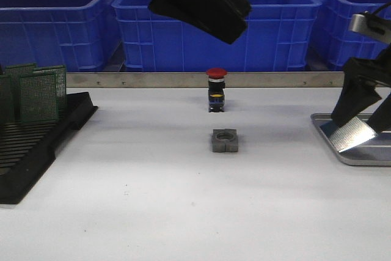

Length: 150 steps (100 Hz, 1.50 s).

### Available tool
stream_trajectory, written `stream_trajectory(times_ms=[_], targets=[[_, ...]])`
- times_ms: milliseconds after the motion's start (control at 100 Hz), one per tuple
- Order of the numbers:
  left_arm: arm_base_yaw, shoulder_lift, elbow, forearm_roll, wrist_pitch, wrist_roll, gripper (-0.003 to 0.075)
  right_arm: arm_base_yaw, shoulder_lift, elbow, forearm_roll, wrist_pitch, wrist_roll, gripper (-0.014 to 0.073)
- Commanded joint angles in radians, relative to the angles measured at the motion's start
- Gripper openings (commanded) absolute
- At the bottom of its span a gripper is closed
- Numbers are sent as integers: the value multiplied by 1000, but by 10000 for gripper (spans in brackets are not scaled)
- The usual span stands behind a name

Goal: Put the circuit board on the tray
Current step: 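Carry the board with the right gripper and lay it on the steel tray, then move the left gripper back down onto another board in the rack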

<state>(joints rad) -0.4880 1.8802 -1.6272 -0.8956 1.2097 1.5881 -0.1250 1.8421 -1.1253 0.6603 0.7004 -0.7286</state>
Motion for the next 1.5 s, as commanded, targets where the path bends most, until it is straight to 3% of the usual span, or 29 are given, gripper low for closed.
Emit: stream_trajectory(times_ms=[0, 220, 440, 670, 890, 1290, 1490], targets=[[3, -45, -31, -69, -1, -8, 578, -27, -94, -29, 0, 4, -5, 542], [30, -45, -31, -48, 4, -8, 578, -36, -248, 24, -26, -37, -7, 541], [91, -55, -31, 27, 36, -44, 576, -4, -486, 192, -24, -233, -90, 539], [146, -72, -70, 308, 10, -157, 566, 43, -687, 312, -12, -316, -118, 539], [208, -72, -78, 582, 11, -251, 566, 43, -737, 335, 11, -312, -118, 539], [412, -62, -78, 608, -21, -253, 566, 43, -737, 335, 11, -330, -118, 539], [454, -3, -83, 606, -45, -253, 566, 43, -737, 335, 11, -326, -118, 539]])
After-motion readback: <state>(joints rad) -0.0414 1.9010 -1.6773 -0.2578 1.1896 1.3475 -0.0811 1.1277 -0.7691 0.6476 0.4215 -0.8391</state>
